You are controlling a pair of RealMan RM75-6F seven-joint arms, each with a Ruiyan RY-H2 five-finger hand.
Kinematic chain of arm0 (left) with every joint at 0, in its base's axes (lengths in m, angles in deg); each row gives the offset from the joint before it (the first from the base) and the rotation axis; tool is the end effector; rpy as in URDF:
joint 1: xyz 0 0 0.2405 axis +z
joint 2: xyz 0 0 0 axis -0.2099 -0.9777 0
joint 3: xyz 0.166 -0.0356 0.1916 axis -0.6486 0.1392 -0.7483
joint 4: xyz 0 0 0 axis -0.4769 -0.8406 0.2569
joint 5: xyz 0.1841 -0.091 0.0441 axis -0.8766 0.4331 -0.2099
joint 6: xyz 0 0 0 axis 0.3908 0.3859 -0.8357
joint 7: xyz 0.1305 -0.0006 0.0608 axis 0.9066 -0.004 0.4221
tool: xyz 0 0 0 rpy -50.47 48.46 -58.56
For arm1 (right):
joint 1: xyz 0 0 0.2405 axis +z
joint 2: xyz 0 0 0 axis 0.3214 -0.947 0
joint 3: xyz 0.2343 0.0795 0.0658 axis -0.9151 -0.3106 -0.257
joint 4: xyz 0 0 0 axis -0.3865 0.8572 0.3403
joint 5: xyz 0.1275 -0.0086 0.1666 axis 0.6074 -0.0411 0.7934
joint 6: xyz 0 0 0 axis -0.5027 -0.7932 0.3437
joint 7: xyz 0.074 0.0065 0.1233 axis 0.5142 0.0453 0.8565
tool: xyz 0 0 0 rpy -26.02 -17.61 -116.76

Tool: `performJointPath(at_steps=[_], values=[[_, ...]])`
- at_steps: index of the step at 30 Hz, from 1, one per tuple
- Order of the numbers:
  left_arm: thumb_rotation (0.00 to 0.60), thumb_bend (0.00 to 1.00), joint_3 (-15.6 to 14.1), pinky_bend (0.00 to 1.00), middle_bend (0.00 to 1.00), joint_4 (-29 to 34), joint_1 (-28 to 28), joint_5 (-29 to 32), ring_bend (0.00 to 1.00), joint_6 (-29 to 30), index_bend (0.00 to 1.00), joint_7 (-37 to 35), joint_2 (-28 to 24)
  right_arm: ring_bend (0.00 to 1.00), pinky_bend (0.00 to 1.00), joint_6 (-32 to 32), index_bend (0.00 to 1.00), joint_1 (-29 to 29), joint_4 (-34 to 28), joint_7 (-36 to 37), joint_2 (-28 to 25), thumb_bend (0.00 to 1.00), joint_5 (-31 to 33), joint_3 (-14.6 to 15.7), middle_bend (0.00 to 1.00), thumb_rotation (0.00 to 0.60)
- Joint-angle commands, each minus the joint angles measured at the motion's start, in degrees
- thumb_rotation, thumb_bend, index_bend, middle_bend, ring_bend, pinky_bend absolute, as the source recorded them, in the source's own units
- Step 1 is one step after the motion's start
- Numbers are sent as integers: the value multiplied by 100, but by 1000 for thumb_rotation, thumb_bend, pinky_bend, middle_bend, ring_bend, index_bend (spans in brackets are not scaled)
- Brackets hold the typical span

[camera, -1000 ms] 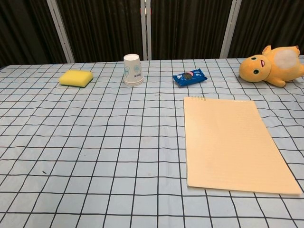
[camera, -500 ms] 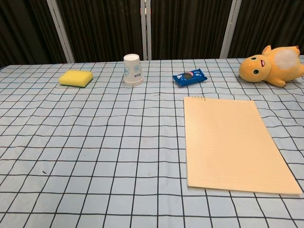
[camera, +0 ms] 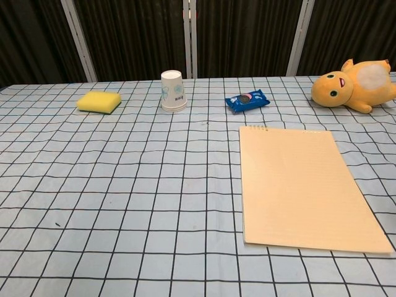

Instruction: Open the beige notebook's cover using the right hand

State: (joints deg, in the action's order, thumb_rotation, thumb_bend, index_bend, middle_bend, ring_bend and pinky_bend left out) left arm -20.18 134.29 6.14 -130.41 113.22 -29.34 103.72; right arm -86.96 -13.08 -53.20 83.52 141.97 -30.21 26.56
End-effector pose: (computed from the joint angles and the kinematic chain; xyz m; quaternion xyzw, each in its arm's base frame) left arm -0.2948 0.1849 0.1632 -0.6093 -0.3680 -0.3906 0.5838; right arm -0.2824 -0.1431 0.0965 0.6926 -0.4254 0.3713 0.4489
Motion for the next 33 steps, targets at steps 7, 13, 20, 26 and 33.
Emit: performJointPath(at_steps=[7,13,20,26,33], values=[[600,242,48,0,0,-34,27,69,0,61,0,-63,-19,0,0,412,0,152,156,-658,788,106,-46,13,0,600],[600,242,55,0,0,-36,23,79,0,57,0,-72,-20,0,0,556,0,248,389,-864,1262,202,187,-201,0,600],[600,243,42,0,0,-33,22,51,0,60,0,-68,-17,0,0,816,0,354,716,-990,1745,228,503,-323,0,600],[600,242,51,0,0,-39,28,59,0,73,0,-99,-23,0,0,1004,0,407,992,-989,2055,227,771,-369,0,600],[600,242,50,0,0,-47,22,46,0,72,0,-98,-15,0,0,1082,0,478,1355,-984,2379,288,929,-440,0,600]])
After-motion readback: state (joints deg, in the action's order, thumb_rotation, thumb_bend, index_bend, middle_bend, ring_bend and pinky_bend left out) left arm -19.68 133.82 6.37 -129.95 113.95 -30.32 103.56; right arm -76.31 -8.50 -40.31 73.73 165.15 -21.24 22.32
